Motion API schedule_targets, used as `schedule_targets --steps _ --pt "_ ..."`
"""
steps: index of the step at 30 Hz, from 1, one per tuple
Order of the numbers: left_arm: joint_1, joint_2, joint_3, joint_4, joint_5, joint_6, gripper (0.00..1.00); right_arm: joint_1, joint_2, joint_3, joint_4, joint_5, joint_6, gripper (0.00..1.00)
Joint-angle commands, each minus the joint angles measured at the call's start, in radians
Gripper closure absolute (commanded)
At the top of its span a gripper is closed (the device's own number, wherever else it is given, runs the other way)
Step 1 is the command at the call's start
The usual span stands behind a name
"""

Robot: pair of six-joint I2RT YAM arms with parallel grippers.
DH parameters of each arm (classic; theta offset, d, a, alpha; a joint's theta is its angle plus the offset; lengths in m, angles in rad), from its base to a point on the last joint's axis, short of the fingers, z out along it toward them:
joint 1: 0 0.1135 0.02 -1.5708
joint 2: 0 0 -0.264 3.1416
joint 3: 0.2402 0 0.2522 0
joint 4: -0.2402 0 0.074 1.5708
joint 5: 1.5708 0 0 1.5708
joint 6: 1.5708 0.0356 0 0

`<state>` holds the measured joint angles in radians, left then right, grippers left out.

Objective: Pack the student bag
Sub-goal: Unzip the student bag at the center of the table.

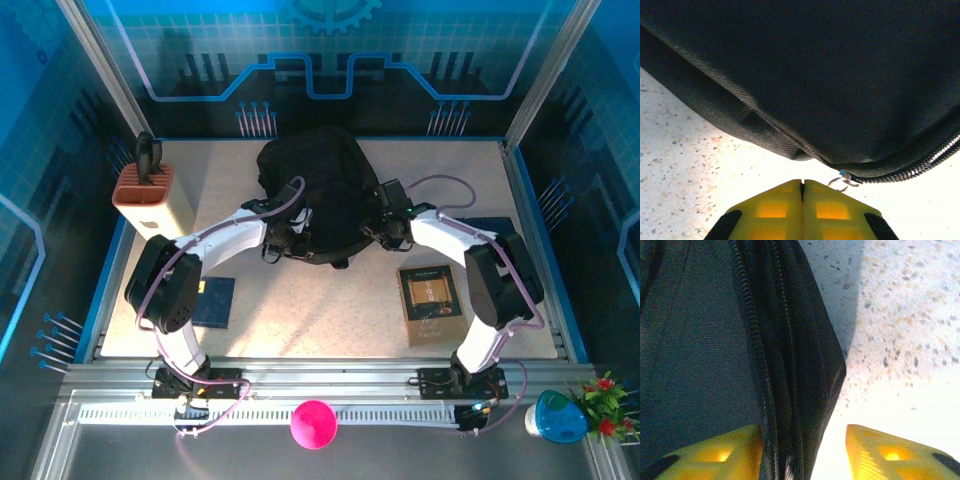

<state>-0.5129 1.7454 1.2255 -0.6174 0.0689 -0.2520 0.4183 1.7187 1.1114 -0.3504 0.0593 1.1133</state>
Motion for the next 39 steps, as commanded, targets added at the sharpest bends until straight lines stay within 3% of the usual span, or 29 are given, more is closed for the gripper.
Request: schedule_targets --steps 1,9,18,21,26,31,39 --pt "0.004 -0.042 -0.025 0.014 0.055 0.016 1.00 0.038 -0.084 -0.033 -0.050 -0.038 0.105 0.41" --pt "0.005 -0.052 -0.055 0.039 0.059 0.015 1.00 0.143 -0.051 -0.019 -0.008 -0.105 0.302 0.37" --pt "0.004 -0.057 -0.064 0.052 0.074 0.019 1.00 0.192 0.076 0.077 -0.003 -0.151 0.362 0.44" --pt "0.004 -0.059 -0.064 0.046 0.067 0.020 1.00 0.195 0.092 0.086 -0.019 -0.125 0.359 0.52" --pt "0.004 -0.087 -0.055 -0.014 -0.017 0.002 1.00 0.182 0.078 0.086 -0.060 -0.046 0.334 0.73" --pt "0.004 -0.139 -0.041 -0.086 -0.137 -0.028 1.00 0.177 0.048 0.079 -0.102 0.047 0.317 0.82" --pt "0.004 -0.206 -0.083 -0.002 -0.020 -0.008 1.00 0.174 0.044 0.085 -0.110 0.078 0.292 0.89"
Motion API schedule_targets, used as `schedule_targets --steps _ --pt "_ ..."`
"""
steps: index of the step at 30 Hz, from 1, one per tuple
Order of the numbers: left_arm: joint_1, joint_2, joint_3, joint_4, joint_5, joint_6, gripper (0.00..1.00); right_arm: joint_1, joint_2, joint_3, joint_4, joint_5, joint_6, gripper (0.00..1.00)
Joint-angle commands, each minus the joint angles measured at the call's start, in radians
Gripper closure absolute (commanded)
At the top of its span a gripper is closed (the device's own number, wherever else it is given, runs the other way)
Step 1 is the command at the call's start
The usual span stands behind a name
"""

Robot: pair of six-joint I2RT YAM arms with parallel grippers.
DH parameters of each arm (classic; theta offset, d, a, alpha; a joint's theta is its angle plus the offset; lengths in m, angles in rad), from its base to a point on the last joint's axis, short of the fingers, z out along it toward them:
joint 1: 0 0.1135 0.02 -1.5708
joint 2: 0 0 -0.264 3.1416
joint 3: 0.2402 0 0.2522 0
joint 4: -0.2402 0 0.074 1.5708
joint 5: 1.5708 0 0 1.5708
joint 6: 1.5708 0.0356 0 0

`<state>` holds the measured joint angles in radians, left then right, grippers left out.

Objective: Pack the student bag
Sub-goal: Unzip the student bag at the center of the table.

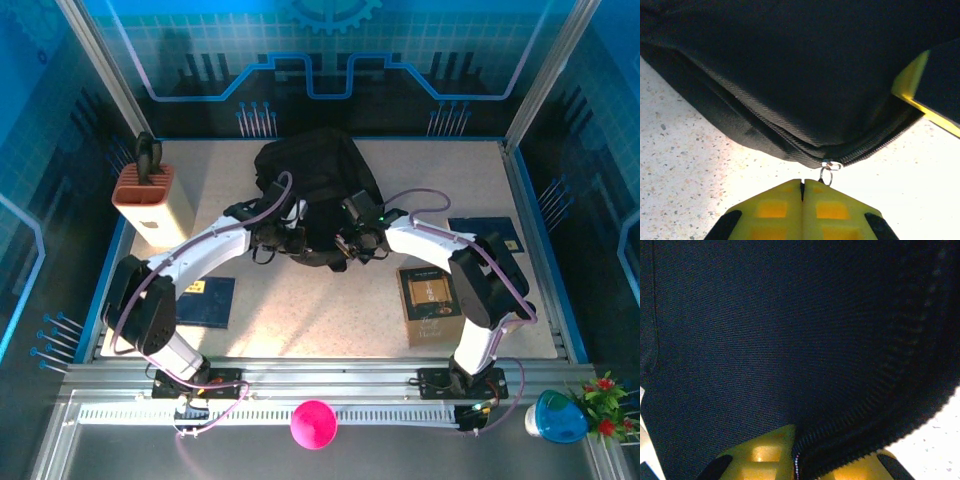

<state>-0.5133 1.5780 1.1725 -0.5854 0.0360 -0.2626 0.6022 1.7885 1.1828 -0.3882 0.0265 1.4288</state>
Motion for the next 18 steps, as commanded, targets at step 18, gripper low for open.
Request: schedule_targets --steps 18 --pt "0.039 0.130 -0.027 -0.121 -0.233 -0.073 1.00 -0.020 -0.061 0.024 -0.136 0.242 -0.102 1.00"
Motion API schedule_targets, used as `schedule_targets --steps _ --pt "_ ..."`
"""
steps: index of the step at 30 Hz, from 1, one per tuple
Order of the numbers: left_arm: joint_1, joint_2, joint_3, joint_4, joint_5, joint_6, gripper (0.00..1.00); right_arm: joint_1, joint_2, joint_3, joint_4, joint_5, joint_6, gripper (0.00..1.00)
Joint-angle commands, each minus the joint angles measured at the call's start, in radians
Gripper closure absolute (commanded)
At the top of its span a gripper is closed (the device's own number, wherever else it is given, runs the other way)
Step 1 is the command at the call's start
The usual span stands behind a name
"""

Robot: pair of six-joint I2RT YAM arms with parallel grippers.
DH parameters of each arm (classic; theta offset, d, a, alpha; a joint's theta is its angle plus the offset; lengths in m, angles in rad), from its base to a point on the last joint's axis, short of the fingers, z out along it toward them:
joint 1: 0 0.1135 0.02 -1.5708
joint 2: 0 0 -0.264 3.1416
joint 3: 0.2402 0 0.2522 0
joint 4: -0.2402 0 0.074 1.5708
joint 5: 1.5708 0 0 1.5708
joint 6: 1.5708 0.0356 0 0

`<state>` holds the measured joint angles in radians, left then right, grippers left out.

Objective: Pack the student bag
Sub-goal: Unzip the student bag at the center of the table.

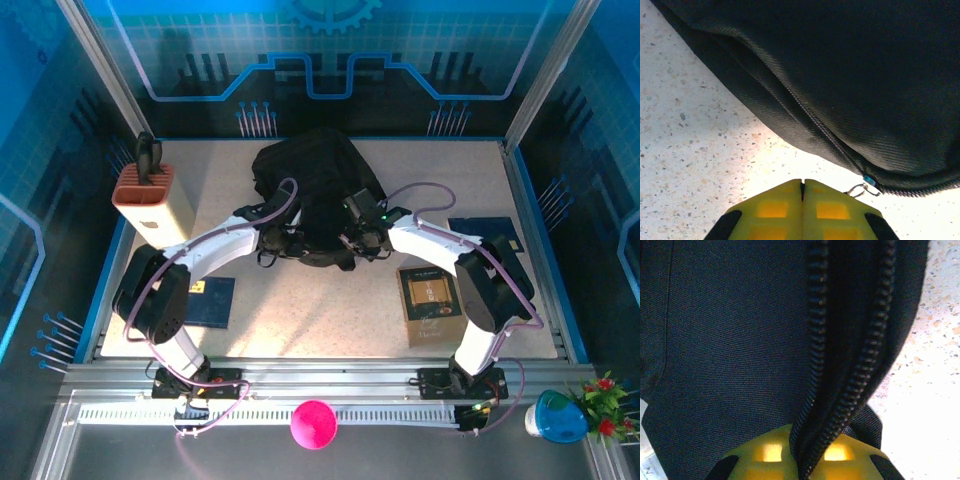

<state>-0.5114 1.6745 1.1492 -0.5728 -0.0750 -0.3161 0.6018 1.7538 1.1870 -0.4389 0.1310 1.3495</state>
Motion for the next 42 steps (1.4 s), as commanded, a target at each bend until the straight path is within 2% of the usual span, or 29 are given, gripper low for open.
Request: schedule_targets --steps 1,10,22,29,37,40,42 --pt "0.037 0.041 -0.004 -0.124 -0.119 -0.018 1.00 -0.020 -0.027 0.020 -0.086 0.138 -0.024 1.00" --pt "0.070 0.118 0.045 -0.090 -0.174 -0.011 1.00 -0.031 -0.074 0.006 -0.086 0.159 -0.037 1.00" --pt "0.183 0.155 0.092 0.028 -0.112 -0.025 1.00 -0.060 -0.131 -0.047 -0.052 0.139 -0.045 1.00" --pt "0.233 0.226 0.167 0.017 -0.149 -0.041 1.00 -0.066 -0.153 -0.064 -0.035 0.119 -0.052 1.00" --pt "0.248 0.281 0.209 0.009 -0.248 -0.032 1.00 -0.071 -0.155 -0.079 0.001 0.080 -0.055 1.00" --pt "0.249 0.269 0.221 0.005 -0.242 -0.031 1.00 -0.070 -0.146 -0.085 0.045 0.039 -0.066 0.99" --pt "0.249 0.237 0.221 0.006 -0.209 -0.034 0.88 -0.064 -0.132 -0.083 0.076 0.012 -0.074 0.98"
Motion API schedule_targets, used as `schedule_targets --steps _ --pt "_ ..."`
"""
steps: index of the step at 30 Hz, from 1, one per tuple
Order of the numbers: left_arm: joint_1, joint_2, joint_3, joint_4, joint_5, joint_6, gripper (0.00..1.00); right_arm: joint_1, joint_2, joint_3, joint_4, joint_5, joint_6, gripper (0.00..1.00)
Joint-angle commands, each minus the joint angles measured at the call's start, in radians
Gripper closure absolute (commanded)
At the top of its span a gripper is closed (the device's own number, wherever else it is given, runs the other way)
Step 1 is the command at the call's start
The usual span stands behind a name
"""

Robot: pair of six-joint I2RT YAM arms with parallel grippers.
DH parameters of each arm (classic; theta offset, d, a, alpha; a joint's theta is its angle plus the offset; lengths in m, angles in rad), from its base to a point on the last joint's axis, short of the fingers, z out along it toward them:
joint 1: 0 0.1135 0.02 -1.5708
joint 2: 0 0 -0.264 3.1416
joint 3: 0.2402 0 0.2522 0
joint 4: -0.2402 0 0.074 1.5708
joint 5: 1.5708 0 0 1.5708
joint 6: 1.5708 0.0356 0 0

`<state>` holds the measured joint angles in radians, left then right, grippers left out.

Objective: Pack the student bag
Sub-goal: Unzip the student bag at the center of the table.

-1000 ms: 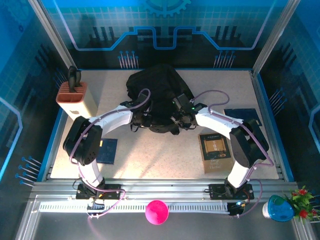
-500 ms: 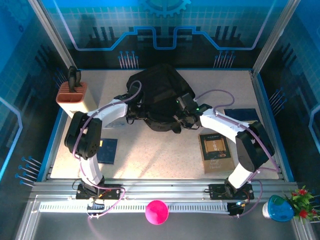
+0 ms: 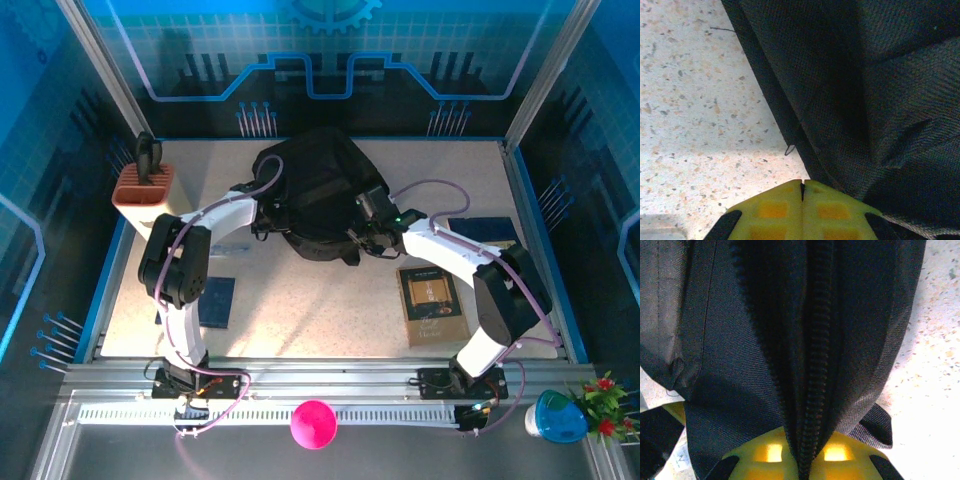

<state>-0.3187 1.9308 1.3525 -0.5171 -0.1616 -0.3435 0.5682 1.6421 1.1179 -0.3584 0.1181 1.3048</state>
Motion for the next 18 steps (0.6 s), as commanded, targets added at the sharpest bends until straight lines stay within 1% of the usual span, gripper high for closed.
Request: schedule_targets --steps 1,2,3,7,10,12,13,15,16,18 --pt "0.056 -0.044 0.014 -0.053 -0.103 -0.012 0.79 -0.024 -0.010 -0.006 -0.001 0.008 -0.032 0.97" --pt "0.056 -0.072 0.010 -0.053 -0.083 -0.019 0.70 -0.016 0.003 0.004 0.003 -0.003 -0.031 0.97" --pt "0.056 -0.097 0.005 -0.052 -0.072 -0.026 0.64 -0.009 0.014 0.013 0.011 -0.011 -0.032 0.96" --pt "0.059 -0.214 -0.025 -0.051 -0.025 -0.060 0.44 0.024 0.091 0.059 0.061 -0.082 -0.028 0.94" --pt "0.063 -0.279 -0.045 -0.049 0.011 -0.072 0.37 0.053 0.155 0.114 0.098 -0.143 -0.030 0.92" --pt "0.064 -0.312 -0.056 -0.048 0.031 -0.078 0.34 0.075 0.190 0.167 0.091 -0.160 -0.060 0.89" --pt "0.064 -0.327 -0.061 -0.047 0.040 -0.082 0.32 0.085 0.206 0.194 0.080 -0.174 -0.082 0.86" --pt "0.066 -0.351 -0.069 -0.039 0.065 -0.086 0.30 0.093 0.220 0.237 0.054 -0.191 -0.120 0.77" --pt "0.065 -0.359 -0.073 -0.033 0.080 -0.087 0.29 0.094 0.218 0.246 0.040 -0.195 -0.137 0.71" --pt "0.065 -0.371 -0.076 -0.025 0.119 -0.087 0.27 0.094 0.190 0.238 0.027 -0.178 -0.169 0.55"
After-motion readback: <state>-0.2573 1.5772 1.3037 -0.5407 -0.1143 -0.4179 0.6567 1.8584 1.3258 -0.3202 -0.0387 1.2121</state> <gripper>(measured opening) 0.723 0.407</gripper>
